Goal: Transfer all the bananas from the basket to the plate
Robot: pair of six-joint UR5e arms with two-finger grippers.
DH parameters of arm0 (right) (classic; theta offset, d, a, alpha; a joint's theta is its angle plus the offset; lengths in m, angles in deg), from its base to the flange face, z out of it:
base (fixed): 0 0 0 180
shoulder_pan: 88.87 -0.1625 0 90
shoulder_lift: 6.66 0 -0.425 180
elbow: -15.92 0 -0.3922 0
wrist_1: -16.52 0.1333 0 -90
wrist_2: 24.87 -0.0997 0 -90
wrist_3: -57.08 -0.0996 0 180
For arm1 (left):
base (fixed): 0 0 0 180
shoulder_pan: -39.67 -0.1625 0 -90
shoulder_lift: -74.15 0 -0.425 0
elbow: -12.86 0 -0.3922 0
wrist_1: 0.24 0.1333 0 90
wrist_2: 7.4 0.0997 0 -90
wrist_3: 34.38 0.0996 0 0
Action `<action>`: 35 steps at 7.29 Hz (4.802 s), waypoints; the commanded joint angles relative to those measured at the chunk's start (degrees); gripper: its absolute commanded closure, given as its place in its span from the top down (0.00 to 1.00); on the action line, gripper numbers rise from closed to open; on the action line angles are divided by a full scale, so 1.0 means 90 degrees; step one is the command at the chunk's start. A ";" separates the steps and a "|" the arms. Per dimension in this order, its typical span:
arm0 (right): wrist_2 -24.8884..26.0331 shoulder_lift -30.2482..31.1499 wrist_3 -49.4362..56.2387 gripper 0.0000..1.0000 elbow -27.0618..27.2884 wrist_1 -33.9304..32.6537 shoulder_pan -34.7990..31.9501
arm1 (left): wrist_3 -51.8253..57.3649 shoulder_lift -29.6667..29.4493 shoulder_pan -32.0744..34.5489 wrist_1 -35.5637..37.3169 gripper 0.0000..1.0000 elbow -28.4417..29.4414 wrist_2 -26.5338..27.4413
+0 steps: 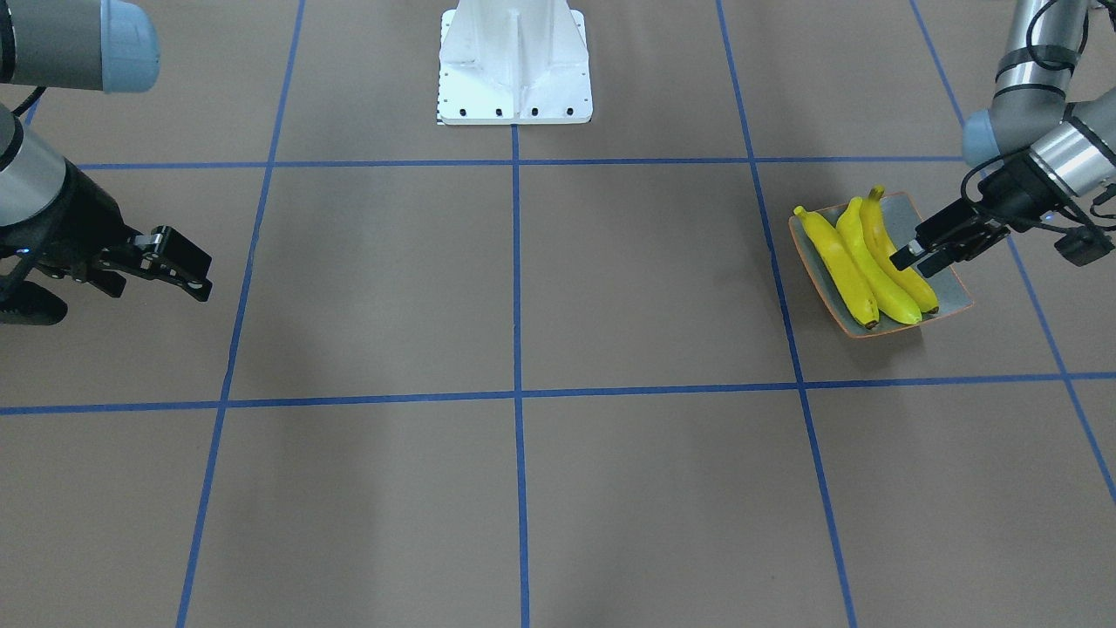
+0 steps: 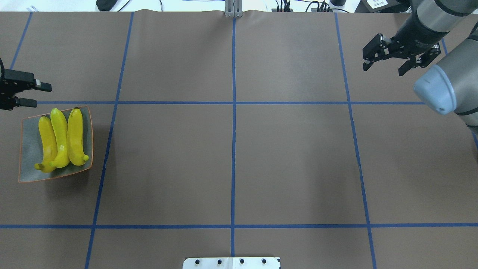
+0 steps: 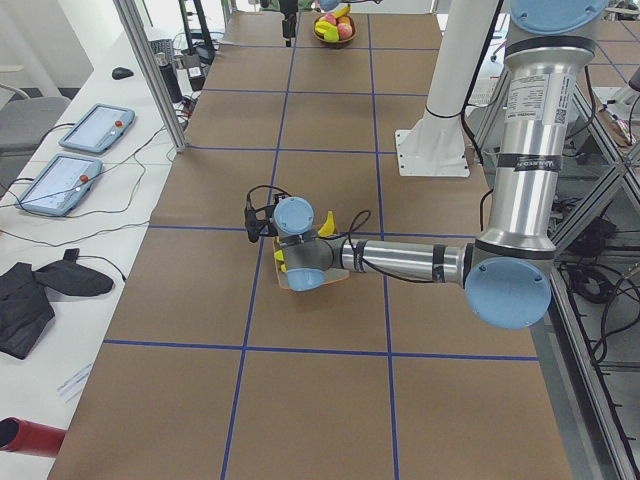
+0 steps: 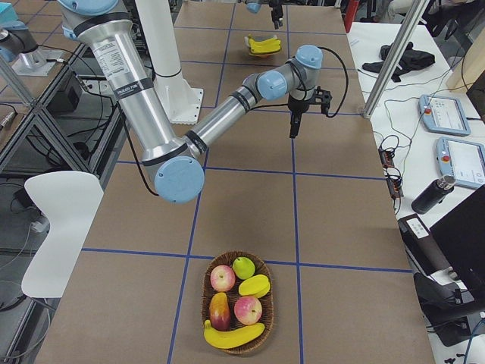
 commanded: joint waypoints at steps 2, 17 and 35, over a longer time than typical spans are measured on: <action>0.0983 0.1000 0.2615 1.00 -0.0121 0.0029 -0.0629 | 0.0530 -0.0180 0.0492 0.0630 1.00 0.0042 -0.0037; 0.2344 0.2723 0.8466 0.99 -0.4105 0.1474 -0.2780 | 0.0974 -0.0522 -0.0054 0.0867 1.00 0.0120 0.0988; 0.2537 0.2840 0.8534 0.00 -0.3696 0.1436 -0.2749 | 0.0916 -0.0522 -0.0181 0.0838 1.00 0.0071 0.0978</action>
